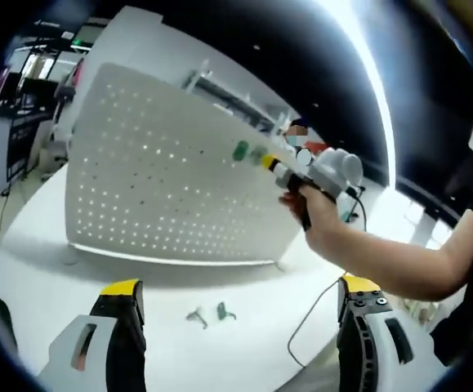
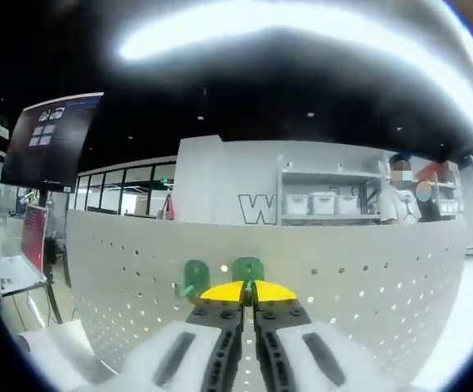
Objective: Insert the hook assembly into the mounting plate slot until the hook locks in place.
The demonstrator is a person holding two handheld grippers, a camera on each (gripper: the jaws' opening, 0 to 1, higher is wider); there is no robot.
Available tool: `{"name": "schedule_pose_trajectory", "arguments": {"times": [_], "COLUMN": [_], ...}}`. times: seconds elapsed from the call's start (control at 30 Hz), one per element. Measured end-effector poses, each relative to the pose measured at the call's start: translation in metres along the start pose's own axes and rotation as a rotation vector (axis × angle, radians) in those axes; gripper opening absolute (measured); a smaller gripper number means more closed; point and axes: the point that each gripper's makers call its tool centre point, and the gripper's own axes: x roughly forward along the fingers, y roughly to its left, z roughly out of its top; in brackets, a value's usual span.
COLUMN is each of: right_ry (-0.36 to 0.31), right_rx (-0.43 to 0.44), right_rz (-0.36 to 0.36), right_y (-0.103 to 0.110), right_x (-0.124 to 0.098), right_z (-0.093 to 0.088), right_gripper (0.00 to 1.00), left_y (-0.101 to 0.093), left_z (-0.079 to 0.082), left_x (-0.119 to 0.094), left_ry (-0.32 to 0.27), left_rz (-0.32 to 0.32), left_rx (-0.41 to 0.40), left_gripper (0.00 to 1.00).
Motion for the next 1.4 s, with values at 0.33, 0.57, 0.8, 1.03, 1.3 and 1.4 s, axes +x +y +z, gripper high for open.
{"name": "schedule_pose_trajectory", "arguments": {"times": [0.33, 0.57, 0.8, 1.03, 1.3, 1.4], "right_ry": [-0.001, 0.001, 0.003, 0.001, 0.027, 0.009], "right_rx": [0.006, 0.037, 0.021, 0.005, -0.018, -0.02], "right_rz": [-0.016, -0.022, -0.024, -0.044, -0.004, -0.007], "right_y": [-0.001, -0.004, -0.002, -0.001, -0.001, -0.004], "right_x": [0.002, 0.002, 0.004, 0.004, 0.007, 0.008], "right_z": [-0.002, -0.008, -0.01, -0.011, -0.009, -0.002], "right_gripper": [0.0, 0.0, 0.0, 0.0, 0.01, 0.06], "left_y": [0.004, 0.002, 0.003, 0.008, 0.016, 0.024], "left_z": [-0.001, -0.001, 0.002, -0.001, -0.005, -0.008], "left_x": [0.001, 0.004, 0.006, 0.005, 0.001, -0.001], "left_ry": [0.007, 0.019, 0.017, 0.036, 0.041, 0.05], "left_rz": [0.004, -0.009, -0.013, 0.01, 0.038, 0.059], "left_rx": [0.002, 0.007, 0.009, 0.051, 0.059, 0.055], "left_gripper": [1.0, 0.99, 0.98, 0.96, 0.95, 0.95]}}
